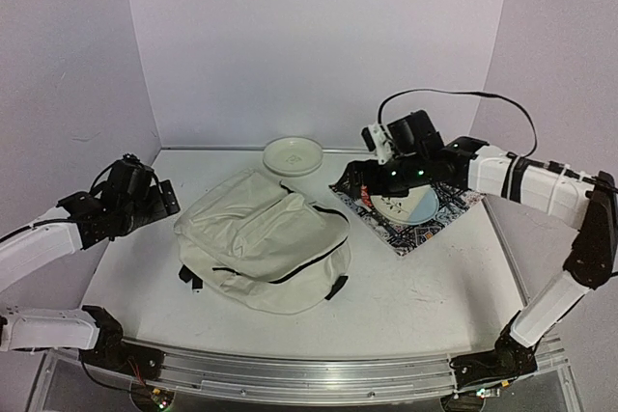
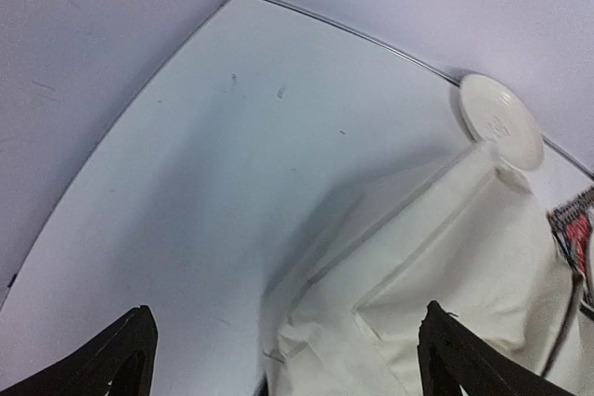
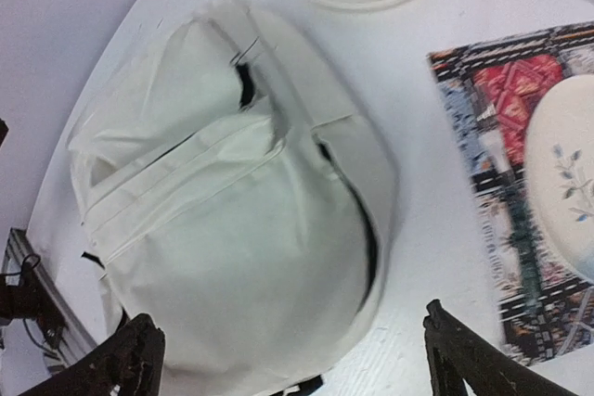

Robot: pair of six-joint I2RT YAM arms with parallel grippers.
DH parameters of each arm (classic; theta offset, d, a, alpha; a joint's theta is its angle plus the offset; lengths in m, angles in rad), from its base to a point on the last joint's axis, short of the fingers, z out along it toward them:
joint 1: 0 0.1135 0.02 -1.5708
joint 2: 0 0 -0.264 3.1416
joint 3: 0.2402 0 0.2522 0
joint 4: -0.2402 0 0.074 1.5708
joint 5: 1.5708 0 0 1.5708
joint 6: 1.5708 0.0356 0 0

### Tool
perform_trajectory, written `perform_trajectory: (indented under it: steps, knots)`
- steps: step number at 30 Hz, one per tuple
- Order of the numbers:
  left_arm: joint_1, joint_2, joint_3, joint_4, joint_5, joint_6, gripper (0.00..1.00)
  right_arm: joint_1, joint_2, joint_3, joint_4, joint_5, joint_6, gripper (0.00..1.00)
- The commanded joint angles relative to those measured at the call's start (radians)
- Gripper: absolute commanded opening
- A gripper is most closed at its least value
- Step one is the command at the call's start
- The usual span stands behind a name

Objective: Pack the student bag
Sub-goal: Reset both arms

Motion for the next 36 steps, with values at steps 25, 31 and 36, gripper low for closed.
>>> perform_trajectory:
  steps: [25,31,36]
  knots:
    - [0.360,-0.682,-0.032,0.085,0.090,0.350,0.99,-0.279,-1.154,-0.793,0.419,0.581,-0.274,0.98]
    - [0.360,-0.816,-0.078,0.116,0.088,0.369,1.00,-0.279,-1.300,-0.877,0.447,0.577,-0.327,0.98]
    - [0.360,-0.882,-0.094,0.122,0.031,0.379,0.99,-0.280,-1.311,-0.896,0.460,0.586,-0.320,0.98]
